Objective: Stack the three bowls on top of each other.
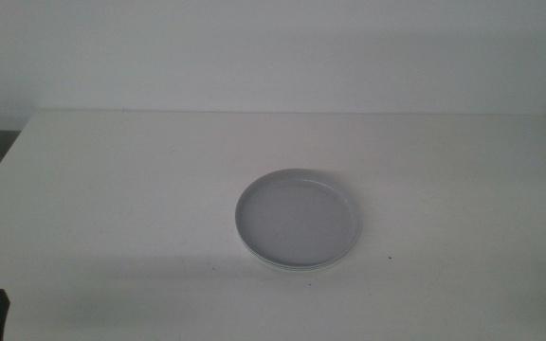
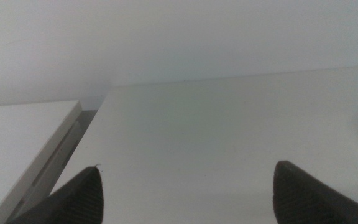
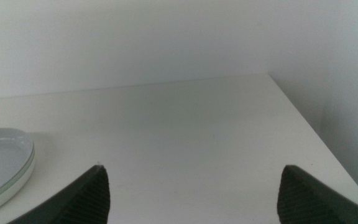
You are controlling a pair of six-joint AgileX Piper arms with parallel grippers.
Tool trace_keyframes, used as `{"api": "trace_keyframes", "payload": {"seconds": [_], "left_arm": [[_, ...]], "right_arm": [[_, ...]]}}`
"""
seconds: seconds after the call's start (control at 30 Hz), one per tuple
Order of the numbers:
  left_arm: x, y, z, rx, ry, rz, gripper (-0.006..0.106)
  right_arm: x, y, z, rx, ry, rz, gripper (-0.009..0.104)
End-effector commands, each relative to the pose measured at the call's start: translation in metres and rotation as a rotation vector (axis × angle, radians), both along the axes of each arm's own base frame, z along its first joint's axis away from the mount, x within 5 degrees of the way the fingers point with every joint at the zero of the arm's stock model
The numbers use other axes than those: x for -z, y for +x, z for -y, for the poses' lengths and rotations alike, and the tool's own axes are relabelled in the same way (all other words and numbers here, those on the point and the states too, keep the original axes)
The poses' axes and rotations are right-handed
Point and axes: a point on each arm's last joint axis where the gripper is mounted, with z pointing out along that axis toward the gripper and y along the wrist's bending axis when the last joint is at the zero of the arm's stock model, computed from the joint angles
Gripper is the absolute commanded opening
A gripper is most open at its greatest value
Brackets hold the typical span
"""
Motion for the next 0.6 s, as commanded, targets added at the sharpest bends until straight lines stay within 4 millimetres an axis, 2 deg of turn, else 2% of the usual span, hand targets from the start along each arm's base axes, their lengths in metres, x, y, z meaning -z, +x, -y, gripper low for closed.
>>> {"api": "trace_keyframes", "payload": {"seconds": [0.0,0.57], "left_arm": [[-0.0018,-0.0001,-0.0001,-0.003,-0.009,0.021,0.094],[-0.0035,0.0001,-0.0005,-0.006,0.002,0.041,0.094]], "right_arm": [[0.0005,-0.0001,0.0002,0.004,0.001,0.008,0.089],[0.0001,0.0000,0.0002,0.004,0.001,0.013,0.089]]}}
